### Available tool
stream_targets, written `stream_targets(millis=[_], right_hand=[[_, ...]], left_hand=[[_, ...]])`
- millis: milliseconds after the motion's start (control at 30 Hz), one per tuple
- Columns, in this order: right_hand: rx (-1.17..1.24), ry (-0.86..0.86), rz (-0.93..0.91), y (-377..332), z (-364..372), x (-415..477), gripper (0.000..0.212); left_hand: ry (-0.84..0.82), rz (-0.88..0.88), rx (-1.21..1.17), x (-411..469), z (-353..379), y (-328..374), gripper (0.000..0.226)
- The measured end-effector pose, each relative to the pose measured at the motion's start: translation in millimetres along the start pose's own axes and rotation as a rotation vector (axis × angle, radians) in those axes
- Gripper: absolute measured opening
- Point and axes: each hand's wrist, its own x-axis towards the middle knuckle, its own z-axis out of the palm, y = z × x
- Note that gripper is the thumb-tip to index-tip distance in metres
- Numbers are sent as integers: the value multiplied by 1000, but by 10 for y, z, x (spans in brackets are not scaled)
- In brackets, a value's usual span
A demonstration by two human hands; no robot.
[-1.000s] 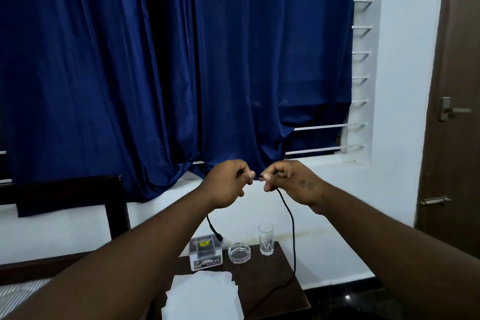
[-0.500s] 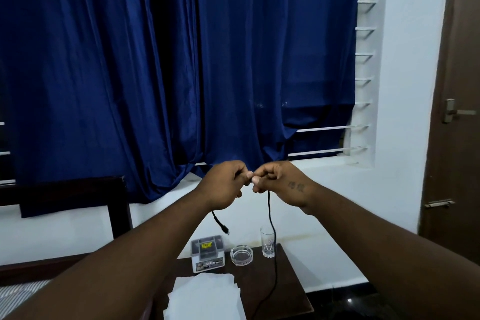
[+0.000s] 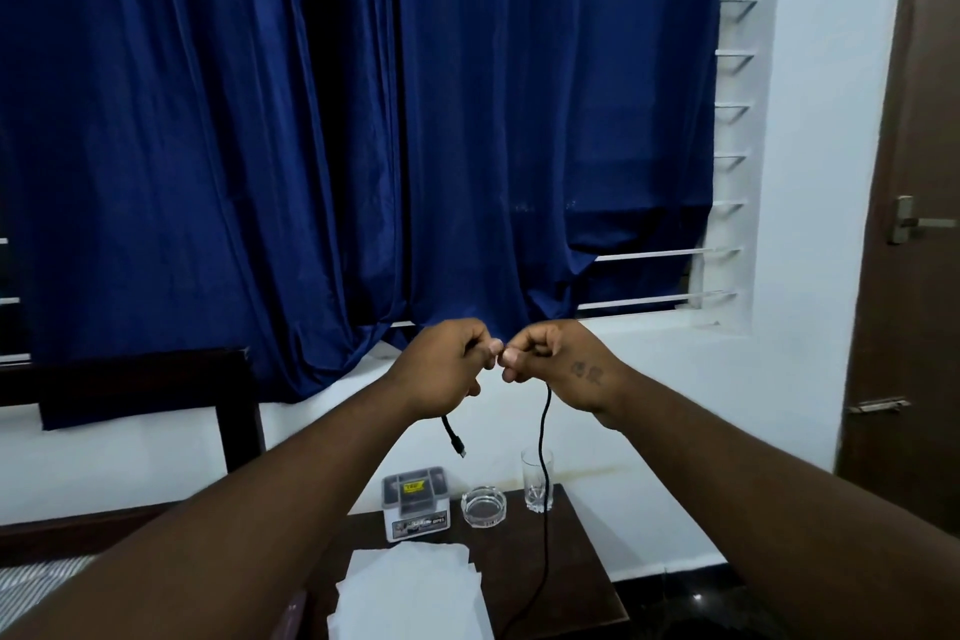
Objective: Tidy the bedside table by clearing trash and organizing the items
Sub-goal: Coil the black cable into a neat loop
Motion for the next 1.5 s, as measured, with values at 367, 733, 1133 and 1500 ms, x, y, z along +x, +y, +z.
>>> stream_targets(millis=[367,733,1133,1500], right_hand=[[-93,12,-48,-80,164,27,9],[-94,-28,-62,-135,225,12,8],[-8,87,-54,-55,180,86,13],[82,166,-72,85,175,164,13]], left_hand=[[29,-8,12,-55,-72,-31,30],[23,-22,-31,-100,-133,-52,31],[-74,-123,-244,-135,-210,-109,30],[-166,-325,-946,-108,-162,64,35]])
